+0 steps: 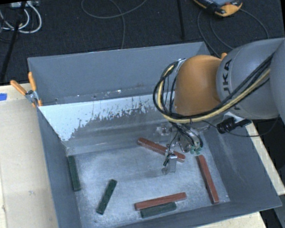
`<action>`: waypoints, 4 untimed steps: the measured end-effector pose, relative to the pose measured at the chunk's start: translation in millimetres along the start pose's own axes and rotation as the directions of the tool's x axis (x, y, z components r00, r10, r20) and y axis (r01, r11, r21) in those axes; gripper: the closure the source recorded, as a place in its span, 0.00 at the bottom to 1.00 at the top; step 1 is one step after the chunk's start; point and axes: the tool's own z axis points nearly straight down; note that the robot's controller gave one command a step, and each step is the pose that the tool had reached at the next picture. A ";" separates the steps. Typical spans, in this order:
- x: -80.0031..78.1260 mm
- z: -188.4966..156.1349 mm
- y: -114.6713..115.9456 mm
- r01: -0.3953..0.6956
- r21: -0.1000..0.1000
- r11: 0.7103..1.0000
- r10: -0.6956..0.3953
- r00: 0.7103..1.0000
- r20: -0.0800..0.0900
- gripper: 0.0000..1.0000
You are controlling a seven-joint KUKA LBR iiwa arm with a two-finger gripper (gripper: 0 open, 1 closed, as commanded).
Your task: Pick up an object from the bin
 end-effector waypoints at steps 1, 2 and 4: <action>9.5 34.3 -16.2 -0.118 0.000 0.993 0.118 0.993 0.003 0.00; -32.2 40.0 23.2 -0.158 -0.004 0.987 0.158 0.987 0.010 1.00; -26.6 -2.2 9.7 -0.159 0.001 0.987 0.159 0.987 -0.004 1.00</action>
Offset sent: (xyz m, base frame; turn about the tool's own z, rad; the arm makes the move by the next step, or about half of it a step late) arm 0.0306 0.0194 -0.0436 0.1600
